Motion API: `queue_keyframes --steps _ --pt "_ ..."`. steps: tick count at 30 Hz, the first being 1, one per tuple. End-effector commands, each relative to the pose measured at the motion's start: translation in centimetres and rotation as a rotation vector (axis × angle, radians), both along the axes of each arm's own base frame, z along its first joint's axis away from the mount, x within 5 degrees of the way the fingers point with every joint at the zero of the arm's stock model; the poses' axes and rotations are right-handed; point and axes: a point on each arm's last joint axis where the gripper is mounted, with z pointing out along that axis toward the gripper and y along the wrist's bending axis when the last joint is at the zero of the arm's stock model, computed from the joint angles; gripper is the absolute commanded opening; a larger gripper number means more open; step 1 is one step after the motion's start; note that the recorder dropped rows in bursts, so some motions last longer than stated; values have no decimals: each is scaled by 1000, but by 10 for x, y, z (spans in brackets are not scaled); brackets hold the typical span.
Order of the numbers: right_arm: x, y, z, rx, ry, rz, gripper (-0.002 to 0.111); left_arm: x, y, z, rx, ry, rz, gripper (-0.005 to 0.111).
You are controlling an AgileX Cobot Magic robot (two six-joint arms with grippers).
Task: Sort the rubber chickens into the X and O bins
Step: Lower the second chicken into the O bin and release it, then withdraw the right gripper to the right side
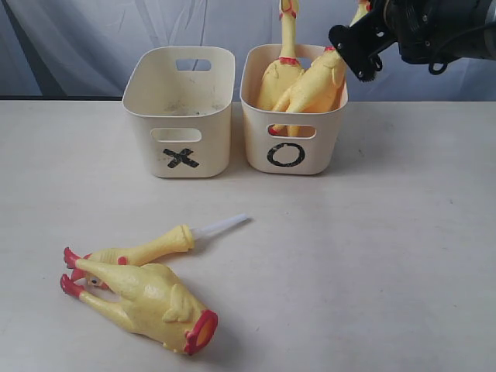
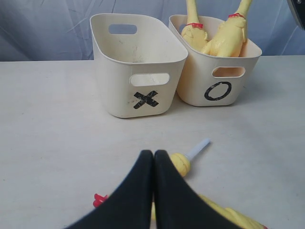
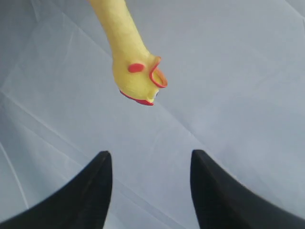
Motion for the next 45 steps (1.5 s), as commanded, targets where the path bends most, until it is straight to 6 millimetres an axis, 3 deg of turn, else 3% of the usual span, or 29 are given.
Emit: queue_keyframes --steps 1,4,7,11,13,16,19,25,29,36,45 --pt "0 -2 7 32 -21 -8 49 0 -1 1 -7 0 -14 0" --pt "-1 -3 10 61 -31 -17 49 0 -1 1 -7 0 -14 0" --pt "-8 -5 27 195 -87 -42 49 0 -1 1 -7 0 -14 0" --pt "-25 -16 64 616 -251 -155 48 0 -1 1 -7 0 -14 0" --pt "-37 -28 77 790 -313 -277 34 0 -1 1 -7 0 -14 0" --pt "-50 -39 83 937 -319 -429 0 0 -1 1 -7 0 -14 0" --pt "-60 -41 85 1099 -272 -497 0 0 -1 2 -8 -5 -10 0" --pt "-74 -34 64 1465 -78 -741 0 0 -1 2 -6 -8 -7 0" --pt "-85 -27 39 1579 60 -862 0 1 0 4 -29 -22 3 0" --pt "-116 -22 14 1754 218 -887 0 2 0 7 -59 -44 21 0" --pt "-178 -28 -13 1996 335 -884 0 6 -7 16 -60 -35 -59 0"
